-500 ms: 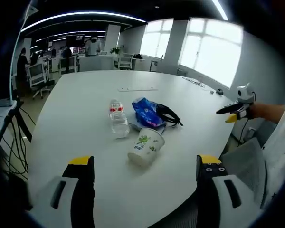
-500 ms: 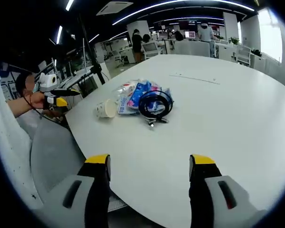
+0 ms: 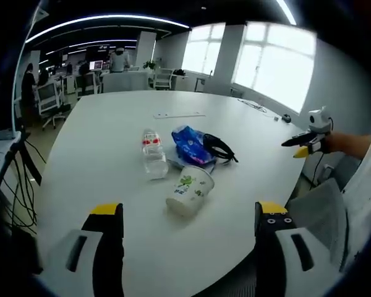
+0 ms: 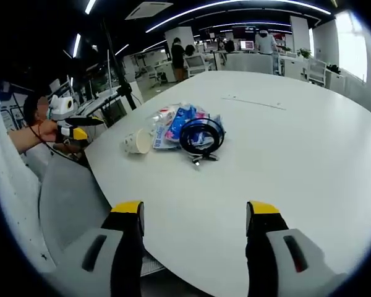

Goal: Arrange the tabletop items into an orderly group along one side of the table until the central work area is clear of visible clutter.

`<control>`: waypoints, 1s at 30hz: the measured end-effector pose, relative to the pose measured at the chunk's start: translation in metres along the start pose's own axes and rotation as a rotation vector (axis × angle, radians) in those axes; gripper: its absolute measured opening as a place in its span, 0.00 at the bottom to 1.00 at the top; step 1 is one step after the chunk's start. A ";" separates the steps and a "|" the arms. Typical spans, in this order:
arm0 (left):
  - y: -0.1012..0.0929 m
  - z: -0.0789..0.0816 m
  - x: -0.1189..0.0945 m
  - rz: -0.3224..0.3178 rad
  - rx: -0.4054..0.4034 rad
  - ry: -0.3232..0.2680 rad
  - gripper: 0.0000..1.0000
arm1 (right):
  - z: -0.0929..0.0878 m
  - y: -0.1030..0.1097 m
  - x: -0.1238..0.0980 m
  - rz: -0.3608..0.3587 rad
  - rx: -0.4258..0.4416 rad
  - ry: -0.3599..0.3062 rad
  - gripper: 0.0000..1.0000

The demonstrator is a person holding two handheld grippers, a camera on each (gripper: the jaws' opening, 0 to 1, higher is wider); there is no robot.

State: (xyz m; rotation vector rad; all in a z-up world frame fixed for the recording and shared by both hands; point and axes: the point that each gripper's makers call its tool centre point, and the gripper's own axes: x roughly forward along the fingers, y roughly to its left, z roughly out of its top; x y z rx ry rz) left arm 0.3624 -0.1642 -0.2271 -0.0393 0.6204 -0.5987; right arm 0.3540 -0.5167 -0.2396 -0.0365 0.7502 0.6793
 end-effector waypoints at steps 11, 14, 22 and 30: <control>0.000 0.001 -0.001 0.004 -0.006 -0.004 0.90 | -0.001 0.002 0.001 0.005 -0.006 0.008 0.66; 0.000 0.000 -0.001 0.004 -0.005 -0.004 0.89 | -0.001 0.001 0.001 0.005 -0.005 0.009 0.66; -0.001 0.001 -0.001 0.004 -0.002 -0.006 0.89 | -0.002 0.001 0.001 0.004 -0.006 0.011 0.66; -0.002 0.001 -0.001 -0.001 -0.007 -0.006 0.89 | -0.003 0.002 0.000 0.006 -0.010 0.015 0.65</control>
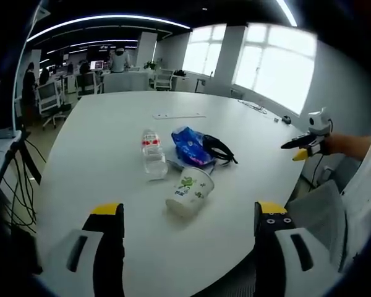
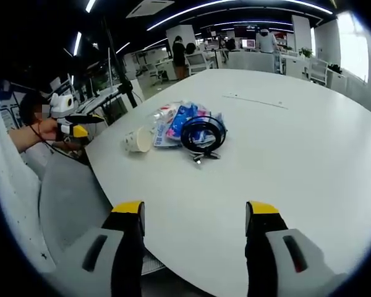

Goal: Arrange the tabletop items into an orderly group along one side of the table until the central work area is clear of visible clutter.

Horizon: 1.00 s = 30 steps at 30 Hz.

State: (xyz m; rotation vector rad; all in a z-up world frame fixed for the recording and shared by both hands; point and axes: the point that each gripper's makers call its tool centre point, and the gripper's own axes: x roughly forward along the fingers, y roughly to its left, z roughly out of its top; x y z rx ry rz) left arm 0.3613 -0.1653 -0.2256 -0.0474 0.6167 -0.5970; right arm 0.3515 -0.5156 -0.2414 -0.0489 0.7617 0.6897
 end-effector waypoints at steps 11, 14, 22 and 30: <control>-0.001 0.002 -0.001 0.000 0.006 -0.007 0.89 | 0.003 0.001 0.000 -0.001 -0.005 0.001 0.65; 0.000 0.002 -0.001 0.001 0.004 -0.007 0.89 | 0.004 0.002 0.001 0.002 -0.006 -0.001 0.65; -0.003 0.000 -0.001 -0.003 0.005 -0.004 0.88 | 0.001 0.004 0.002 0.006 -0.004 0.005 0.65; -0.001 0.000 -0.001 -0.003 0.005 -0.005 0.88 | 0.003 0.004 0.003 0.006 -0.005 0.006 0.65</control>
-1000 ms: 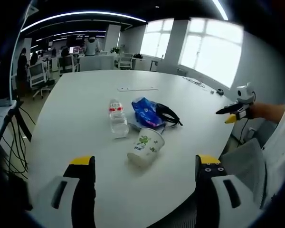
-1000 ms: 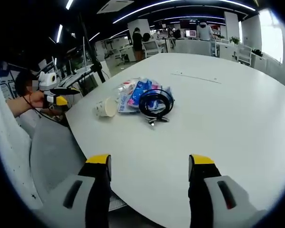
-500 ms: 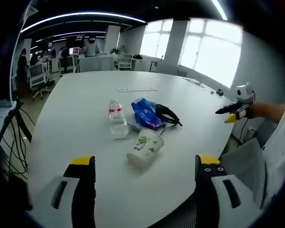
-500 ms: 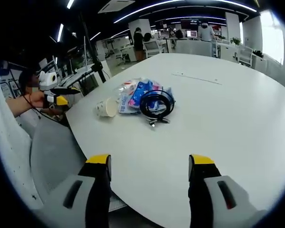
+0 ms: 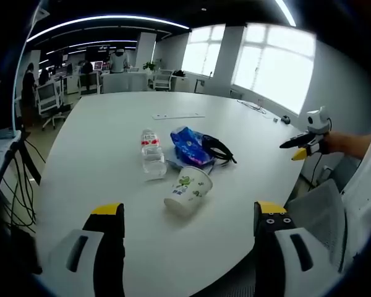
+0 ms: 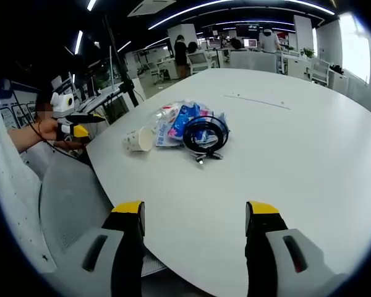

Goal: Arrange the tabletop items into an orderly group along one side of the table until the central work area is clear of visible clutter.

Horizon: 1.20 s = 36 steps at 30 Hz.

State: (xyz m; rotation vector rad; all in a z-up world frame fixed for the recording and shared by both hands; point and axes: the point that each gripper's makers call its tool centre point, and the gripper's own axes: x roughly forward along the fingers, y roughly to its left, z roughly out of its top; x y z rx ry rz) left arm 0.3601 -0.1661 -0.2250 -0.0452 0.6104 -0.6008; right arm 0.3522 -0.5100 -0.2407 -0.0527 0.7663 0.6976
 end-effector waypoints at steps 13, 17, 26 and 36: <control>0.002 0.004 0.002 -0.002 0.001 0.001 0.88 | 0.007 -0.004 0.002 0.003 -0.011 0.005 0.65; 0.004 0.007 0.002 0.000 0.005 -0.003 0.88 | 0.011 -0.004 0.004 0.005 -0.018 0.005 0.65; 0.007 0.015 0.002 0.002 0.018 -0.012 0.88 | 0.025 -0.005 0.010 0.014 -0.040 0.002 0.64; 0.009 0.022 0.003 0.001 0.021 -0.019 0.88 | 0.039 -0.004 0.014 0.022 -0.065 -0.003 0.64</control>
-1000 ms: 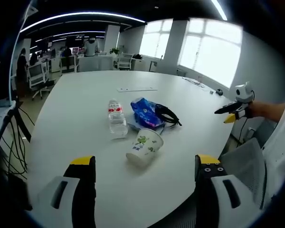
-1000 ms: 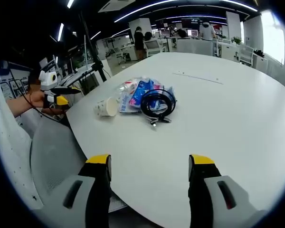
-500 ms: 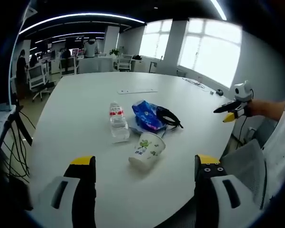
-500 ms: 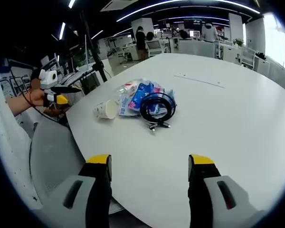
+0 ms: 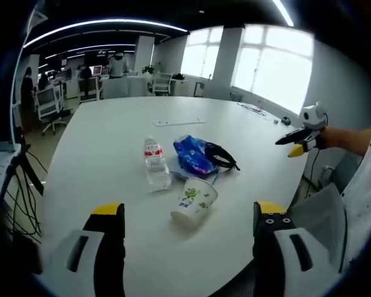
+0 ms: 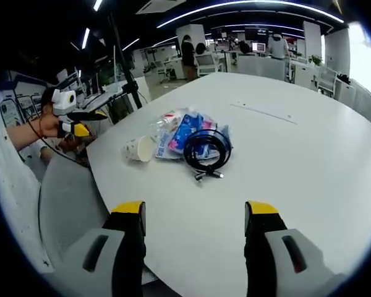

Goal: Arrange the tabletop items into an orderly group along one side of the table until the central work area is clear of visible clutter.

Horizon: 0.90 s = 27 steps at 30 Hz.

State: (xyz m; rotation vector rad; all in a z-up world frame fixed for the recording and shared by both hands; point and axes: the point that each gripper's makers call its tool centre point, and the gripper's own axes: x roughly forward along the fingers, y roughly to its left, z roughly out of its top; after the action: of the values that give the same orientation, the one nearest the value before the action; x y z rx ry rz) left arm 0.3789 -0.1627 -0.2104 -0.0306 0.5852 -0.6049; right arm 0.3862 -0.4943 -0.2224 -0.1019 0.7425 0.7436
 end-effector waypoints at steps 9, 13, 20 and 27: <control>0.000 0.012 0.004 -0.010 0.014 -0.011 0.88 | 0.011 -0.004 0.001 -0.003 -0.009 -0.014 0.63; 0.000 0.017 0.005 -0.014 0.018 -0.017 0.88 | 0.014 -0.005 0.001 -0.004 -0.011 -0.015 0.63; -0.001 0.025 0.007 -0.019 0.032 -0.022 0.88 | 0.019 -0.008 0.003 -0.007 -0.014 -0.022 0.62; -0.001 0.032 0.009 -0.023 0.048 -0.026 0.88 | 0.027 -0.009 0.006 -0.005 -0.020 -0.034 0.62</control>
State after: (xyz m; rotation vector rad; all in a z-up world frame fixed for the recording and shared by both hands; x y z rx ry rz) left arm 0.4011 -0.1732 -0.1879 0.0004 0.5457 -0.6404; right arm 0.4105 -0.4883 -0.2075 -0.1092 0.7018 0.7463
